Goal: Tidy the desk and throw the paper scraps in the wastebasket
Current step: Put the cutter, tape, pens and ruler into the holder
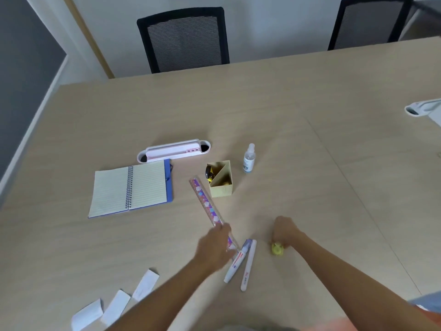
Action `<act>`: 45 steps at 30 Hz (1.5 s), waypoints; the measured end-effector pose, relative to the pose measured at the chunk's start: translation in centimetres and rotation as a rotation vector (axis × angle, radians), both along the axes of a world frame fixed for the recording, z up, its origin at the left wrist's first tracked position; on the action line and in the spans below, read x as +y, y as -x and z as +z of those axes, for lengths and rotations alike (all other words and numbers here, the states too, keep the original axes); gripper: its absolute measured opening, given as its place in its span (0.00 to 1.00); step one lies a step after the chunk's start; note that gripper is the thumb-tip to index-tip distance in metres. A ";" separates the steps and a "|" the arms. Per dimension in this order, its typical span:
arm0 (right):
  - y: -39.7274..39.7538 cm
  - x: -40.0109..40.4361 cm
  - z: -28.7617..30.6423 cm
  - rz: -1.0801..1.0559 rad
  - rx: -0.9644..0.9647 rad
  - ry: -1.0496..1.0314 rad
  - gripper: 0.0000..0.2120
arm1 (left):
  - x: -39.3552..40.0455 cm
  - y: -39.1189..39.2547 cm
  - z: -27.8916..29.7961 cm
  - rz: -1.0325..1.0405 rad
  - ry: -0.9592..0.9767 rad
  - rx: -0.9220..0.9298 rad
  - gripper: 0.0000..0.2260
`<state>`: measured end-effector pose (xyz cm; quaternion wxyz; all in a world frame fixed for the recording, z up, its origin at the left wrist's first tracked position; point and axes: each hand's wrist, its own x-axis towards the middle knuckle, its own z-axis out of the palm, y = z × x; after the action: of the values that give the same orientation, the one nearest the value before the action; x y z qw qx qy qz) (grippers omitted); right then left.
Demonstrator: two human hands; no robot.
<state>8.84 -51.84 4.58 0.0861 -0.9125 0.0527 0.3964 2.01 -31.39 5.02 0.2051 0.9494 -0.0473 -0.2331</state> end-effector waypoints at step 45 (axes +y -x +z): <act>-11.8 8.5 2.1 0.238 -0.738 -0.543 0.10 | 0.8 -11.0 -6.3 0.642 0.141 0.090 0.34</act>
<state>20.64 -43.30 6.71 0.2884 -0.9367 -0.1917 0.0522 13.01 -30.62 -1.24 0.3350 0.8881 0.2474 -0.1946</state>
